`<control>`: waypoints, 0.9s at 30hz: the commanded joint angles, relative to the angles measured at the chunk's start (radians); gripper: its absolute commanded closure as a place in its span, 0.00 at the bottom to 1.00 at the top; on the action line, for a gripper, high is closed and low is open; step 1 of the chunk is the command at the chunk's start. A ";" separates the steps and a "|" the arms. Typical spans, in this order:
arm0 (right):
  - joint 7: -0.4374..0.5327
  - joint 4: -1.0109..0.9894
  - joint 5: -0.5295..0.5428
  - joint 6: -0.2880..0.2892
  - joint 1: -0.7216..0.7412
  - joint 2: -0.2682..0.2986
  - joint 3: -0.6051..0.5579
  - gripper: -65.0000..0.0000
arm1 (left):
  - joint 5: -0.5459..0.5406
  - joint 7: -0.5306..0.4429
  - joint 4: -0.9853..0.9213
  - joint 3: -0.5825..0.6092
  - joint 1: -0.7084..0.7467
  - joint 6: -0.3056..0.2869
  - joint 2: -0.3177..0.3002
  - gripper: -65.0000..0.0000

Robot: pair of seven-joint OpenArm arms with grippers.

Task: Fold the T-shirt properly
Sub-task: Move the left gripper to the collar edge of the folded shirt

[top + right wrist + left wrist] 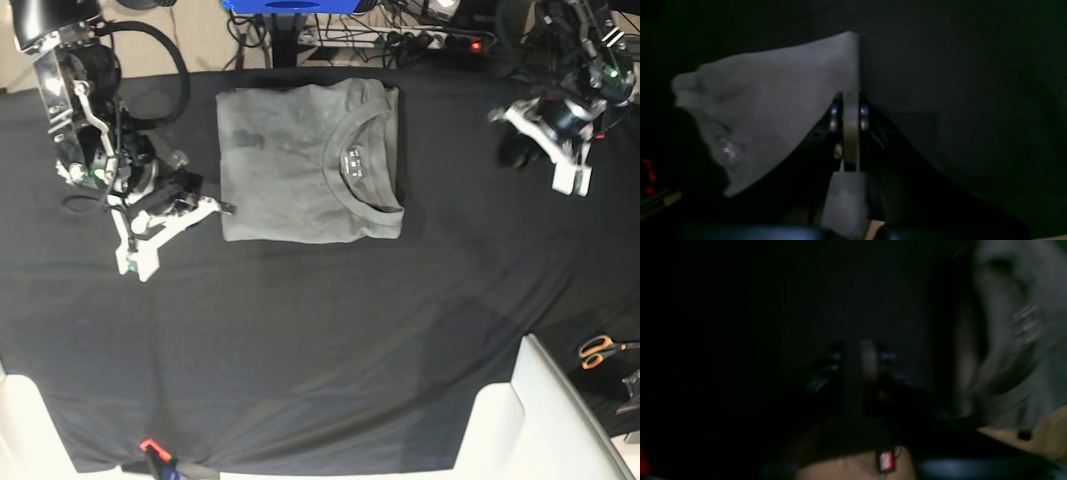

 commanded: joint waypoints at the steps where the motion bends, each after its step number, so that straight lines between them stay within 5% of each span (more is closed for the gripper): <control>1: 0.013 0.013 0.001 0.005 0.012 0.007 0.006 0.99 | -0.036 0.018 0.004 -0.005 -0.009 -0.009 -0.003 0.51; 6: 0.013 0.013 0.001 0.009 -0.002 0.007 0.004 0.99 | -0.212 0.081 -0.139 0.107 -0.049 -0.009 -0.027 0.22; 8: 0.013 0.013 0.001 0.036 -0.003 0.007 0.004 0.99 | -0.258 0.071 -0.197 0.147 -0.063 -0.009 -0.033 0.17; 11: 0.015 0.013 0.000 0.108 -0.019 0.007 0.009 0.99 | -0.284 0.018 -0.246 0.210 -0.073 -0.009 -0.027 0.16; 27: 0.015 0.007 0.000 0.111 -0.065 0.007 0.056 0.99 | -0.278 -0.149 -0.492 0.464 -0.189 -0.009 -0.026 0.17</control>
